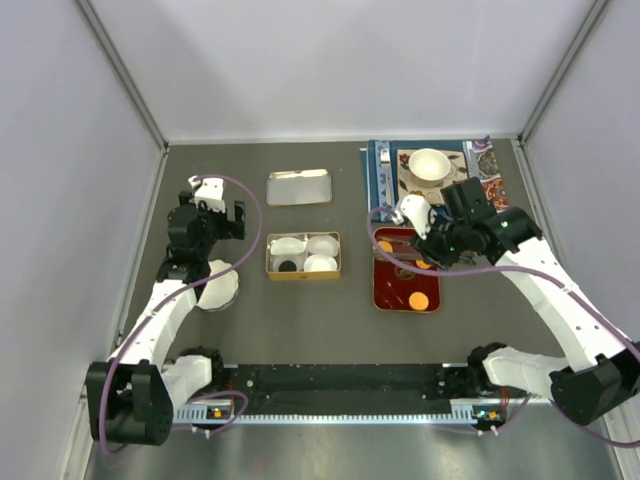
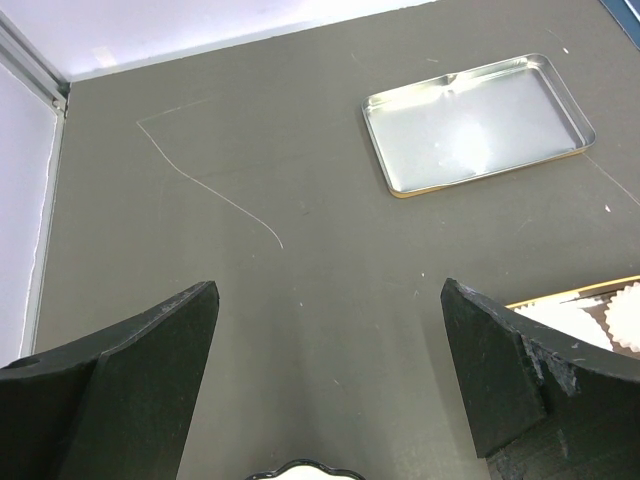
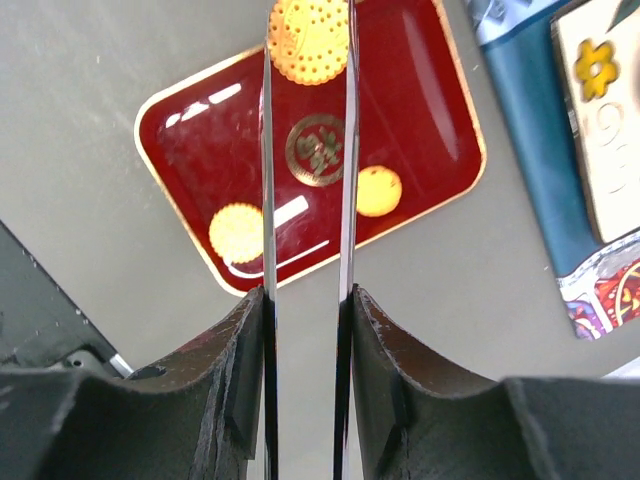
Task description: Pack the cookies
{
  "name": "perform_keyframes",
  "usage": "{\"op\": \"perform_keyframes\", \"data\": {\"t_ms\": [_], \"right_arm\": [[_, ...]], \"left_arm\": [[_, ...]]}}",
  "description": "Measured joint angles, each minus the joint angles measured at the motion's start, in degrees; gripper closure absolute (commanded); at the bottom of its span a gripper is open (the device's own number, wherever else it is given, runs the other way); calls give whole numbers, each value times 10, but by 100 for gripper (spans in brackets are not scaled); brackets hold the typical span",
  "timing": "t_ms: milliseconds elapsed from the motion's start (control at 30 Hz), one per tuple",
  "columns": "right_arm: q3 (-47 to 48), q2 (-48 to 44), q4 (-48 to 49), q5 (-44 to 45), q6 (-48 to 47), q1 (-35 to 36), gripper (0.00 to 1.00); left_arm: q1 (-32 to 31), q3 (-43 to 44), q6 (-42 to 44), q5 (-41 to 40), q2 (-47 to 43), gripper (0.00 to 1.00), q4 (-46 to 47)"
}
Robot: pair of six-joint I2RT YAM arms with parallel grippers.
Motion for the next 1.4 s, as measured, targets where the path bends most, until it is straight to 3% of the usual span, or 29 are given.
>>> {"op": "perform_keyframes", "data": {"t_ms": [367,767,1400], "right_arm": [[131,116,38,-41,41,3,97],[240,271,96,-53,73,79,97],[341,414,121,-56,91,146,97]], "left_arm": [[0,0,-7,5,5,1,0],[0,0,-11,6,9,1,-2],[0,0,-8,5,24,1,-1]]}}
